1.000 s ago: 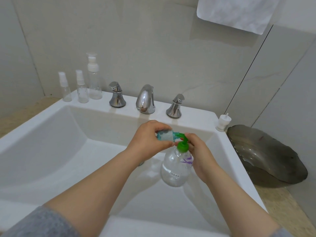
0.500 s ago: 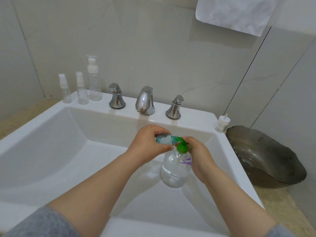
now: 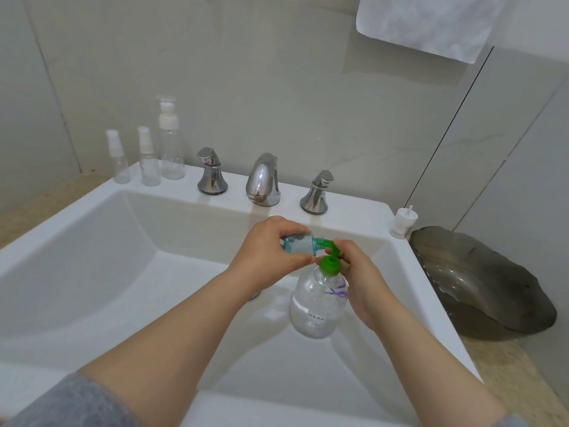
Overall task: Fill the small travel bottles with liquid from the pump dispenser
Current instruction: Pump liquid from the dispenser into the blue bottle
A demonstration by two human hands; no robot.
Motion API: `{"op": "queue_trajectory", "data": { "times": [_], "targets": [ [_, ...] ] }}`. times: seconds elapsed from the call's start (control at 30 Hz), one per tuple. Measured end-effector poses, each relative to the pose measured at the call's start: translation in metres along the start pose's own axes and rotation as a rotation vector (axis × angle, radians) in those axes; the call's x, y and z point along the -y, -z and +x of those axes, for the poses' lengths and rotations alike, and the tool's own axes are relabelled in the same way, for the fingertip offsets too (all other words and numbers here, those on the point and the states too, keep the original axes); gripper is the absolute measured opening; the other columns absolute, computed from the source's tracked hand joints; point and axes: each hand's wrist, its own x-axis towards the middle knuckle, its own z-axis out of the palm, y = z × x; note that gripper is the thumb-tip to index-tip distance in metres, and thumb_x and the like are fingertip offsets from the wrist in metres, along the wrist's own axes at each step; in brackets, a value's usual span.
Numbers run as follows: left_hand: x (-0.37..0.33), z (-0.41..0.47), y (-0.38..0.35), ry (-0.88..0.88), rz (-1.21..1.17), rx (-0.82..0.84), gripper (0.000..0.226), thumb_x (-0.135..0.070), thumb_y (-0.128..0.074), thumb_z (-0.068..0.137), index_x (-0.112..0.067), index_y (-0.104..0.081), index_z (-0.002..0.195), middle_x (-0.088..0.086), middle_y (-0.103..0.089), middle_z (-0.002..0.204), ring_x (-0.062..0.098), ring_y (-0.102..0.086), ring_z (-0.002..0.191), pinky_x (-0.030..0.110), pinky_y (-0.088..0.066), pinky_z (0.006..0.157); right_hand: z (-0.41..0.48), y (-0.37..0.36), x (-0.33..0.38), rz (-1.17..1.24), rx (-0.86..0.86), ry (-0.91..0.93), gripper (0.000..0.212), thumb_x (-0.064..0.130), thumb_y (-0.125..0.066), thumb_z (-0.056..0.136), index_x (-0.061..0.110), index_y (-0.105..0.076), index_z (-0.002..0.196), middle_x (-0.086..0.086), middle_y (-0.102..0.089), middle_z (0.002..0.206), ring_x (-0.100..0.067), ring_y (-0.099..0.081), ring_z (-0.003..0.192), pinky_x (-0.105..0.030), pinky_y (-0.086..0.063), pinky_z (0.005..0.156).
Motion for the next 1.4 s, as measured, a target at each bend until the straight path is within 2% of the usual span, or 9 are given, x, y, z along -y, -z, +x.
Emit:
{"op": "queue_trajectory", "data": {
  "times": [0.2, 0.43, 0.57, 0.73, 0.9, 0.97, 1.13, 1.27, 1.4],
  "targets": [
    [0.0002, -0.0003, -0.0008, -0.004, 0.003, 0.007, 0.046, -0.029, -0.084, 0.066, -0.027, -0.069, 0.110, -0.009, -0.059, 0.103, 0.000, -0.057, 0.091, 0.014, -0.046, 0.082, 0.0002, 0.0004, -0.0002, 0.047, 0.008, -0.008, 0.024, 0.032, -0.050, 0.094, 0.016, -0.068, 0.093, -0.008, -0.073, 0.092, -0.017, -0.064, 0.083, -0.033, -0.046, 0.082],
    [0.0029, -0.0009, -0.0030, 0.027, 0.001, 0.039, 0.045, -0.026, -0.085, 0.066, -0.026, -0.069, 0.108, -0.011, -0.059, 0.099, -0.007, -0.055, 0.084, 0.004, -0.043, 0.070, 0.0070, 0.0001, -0.0024, 0.020, -0.055, 0.000, 0.027, 0.024, -0.050, 0.094, 0.007, -0.067, 0.105, -0.003, -0.074, 0.087, -0.020, -0.062, 0.092, -0.037, -0.044, 0.092],
    [0.0033, -0.0012, -0.0030, 0.036, -0.001, 0.044, 0.045, -0.026, -0.085, 0.066, -0.026, -0.069, 0.108, -0.009, -0.060, 0.100, -0.003, -0.056, 0.086, 0.006, -0.043, 0.070, 0.0096, -0.0006, -0.0048, -0.034, -0.078, -0.012, 0.028, 0.029, -0.049, 0.093, 0.010, -0.067, 0.105, 0.000, -0.075, 0.090, -0.025, -0.061, 0.102, -0.045, -0.043, 0.097],
    [0.0026, -0.0017, -0.0028, 0.035, -0.006, 0.038, 0.045, -0.027, -0.085, 0.066, -0.026, -0.069, 0.108, -0.012, -0.059, 0.098, -0.005, -0.056, 0.085, 0.006, -0.041, 0.070, 0.0073, 0.0000, -0.0087, -0.050, -0.064, -0.006, 0.034, 0.035, -0.049, 0.093, 0.012, -0.064, 0.113, -0.002, -0.075, 0.096, -0.026, -0.063, 0.102, -0.045, -0.043, 0.099],
    [-0.0016, -0.0005, -0.0020, 0.012, -0.038, 0.002, 0.045, -0.026, -0.085, 0.064, -0.027, -0.070, 0.107, -0.013, -0.059, 0.096, -0.007, -0.055, 0.084, 0.002, -0.041, 0.072, 0.0041, 0.0014, -0.0038, -0.045, -0.025, 0.026, 0.028, 0.037, -0.047, 0.093, 0.017, -0.067, 0.093, -0.006, -0.075, 0.093, -0.018, -0.064, 0.087, -0.035, -0.045, 0.085],
    [-0.0030, -0.0003, -0.0014, 0.000, -0.036, -0.003, 0.046, -0.027, -0.085, 0.064, -0.027, -0.070, 0.107, -0.013, -0.059, 0.096, -0.008, -0.055, 0.084, 0.001, -0.040, 0.073, 0.0034, 0.0011, -0.0018, -0.047, -0.024, 0.031, 0.027, 0.037, -0.047, 0.093, 0.020, -0.066, 0.088, -0.006, -0.075, 0.089, -0.018, -0.063, 0.086, -0.035, -0.045, 0.087],
    [-0.0035, -0.0009, -0.0010, -0.010, -0.022, 0.010, 0.048, -0.028, -0.084, 0.066, -0.025, -0.069, 0.111, -0.012, -0.059, 0.099, -0.009, -0.055, 0.086, 0.009, -0.044, 0.078, 0.0023, 0.0002, -0.0003, -0.022, -0.029, 0.023, 0.025, 0.036, -0.049, 0.093, 0.020, -0.067, 0.086, -0.005, -0.075, 0.085, -0.017, -0.064, 0.085, -0.033, -0.046, 0.087],
    [-0.0026, 0.0001, -0.0016, -0.009, -0.003, 0.020, 0.048, -0.031, -0.083, 0.067, -0.025, -0.068, 0.112, -0.011, -0.059, 0.100, -0.008, -0.055, 0.088, 0.003, -0.040, 0.073, 0.0028, 0.0016, -0.0002, 0.001, -0.009, 0.012, 0.025, 0.035, -0.049, 0.093, 0.019, -0.068, 0.092, -0.004, -0.075, 0.085, -0.018, -0.065, 0.093, -0.037, -0.044, 0.093],
    [-0.0023, -0.0004, -0.0013, 0.021, -0.019, 0.051, 0.047, -0.030, -0.082, 0.069, -0.023, -0.068, 0.114, -0.008, -0.060, 0.104, -0.004, -0.054, 0.089, 0.005, -0.039, 0.072, 0.0034, 0.0002, -0.0005, 0.048, -0.018, 0.023, 0.025, 0.030, -0.049, 0.095, 0.014, -0.067, 0.095, -0.006, -0.073, 0.084, -0.018, -0.064, 0.086, -0.032, -0.045, 0.083]
  ]
}}
